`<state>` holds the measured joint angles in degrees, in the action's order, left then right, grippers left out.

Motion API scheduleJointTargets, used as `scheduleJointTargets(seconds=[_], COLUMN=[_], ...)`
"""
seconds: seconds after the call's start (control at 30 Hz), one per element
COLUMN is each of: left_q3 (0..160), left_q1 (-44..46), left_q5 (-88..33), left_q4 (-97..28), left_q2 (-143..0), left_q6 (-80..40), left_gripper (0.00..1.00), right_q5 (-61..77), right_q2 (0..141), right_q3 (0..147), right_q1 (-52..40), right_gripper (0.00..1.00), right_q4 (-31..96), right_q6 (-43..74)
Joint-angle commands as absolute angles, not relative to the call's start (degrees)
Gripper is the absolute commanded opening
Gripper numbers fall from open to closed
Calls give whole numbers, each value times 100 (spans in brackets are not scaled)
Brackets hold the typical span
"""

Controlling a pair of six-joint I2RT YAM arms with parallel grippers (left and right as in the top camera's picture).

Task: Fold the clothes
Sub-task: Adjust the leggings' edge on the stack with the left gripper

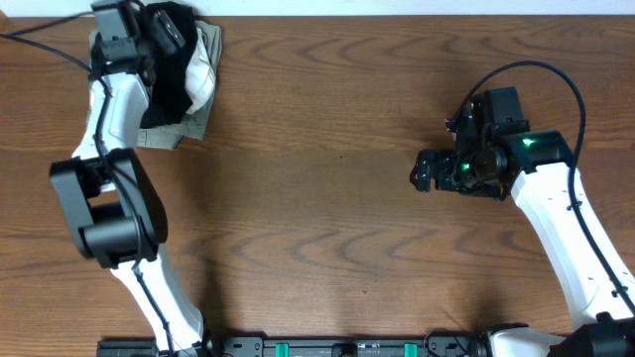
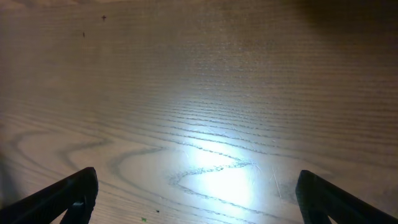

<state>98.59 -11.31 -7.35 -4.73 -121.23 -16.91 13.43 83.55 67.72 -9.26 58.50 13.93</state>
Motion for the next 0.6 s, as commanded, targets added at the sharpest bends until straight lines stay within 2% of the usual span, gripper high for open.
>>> scheduleJointTargets(seconds=[0.0, 0.27, 0.57], left_q3=[9848, 9848, 9848], left_q1=[-1162, -1162, -1376], left_q5=[-770, -670, -381], left_q4=[-237, -132, -64], left_q2=[-11391, -11413, -12328], left_q6=[-1275, 1704, 1844], left_gripper=[83, 84, 89], right_q5=[1330, 1330, 1330], right_q2=[8359, 8359, 8359], right_q3=[6770, 6770, 6770], right_q1=[-982, -982, -982], right_gripper=[99, 99, 99], right_q4=[5848, 5843, 5784], right_q6=[1299, 1295, 1297])
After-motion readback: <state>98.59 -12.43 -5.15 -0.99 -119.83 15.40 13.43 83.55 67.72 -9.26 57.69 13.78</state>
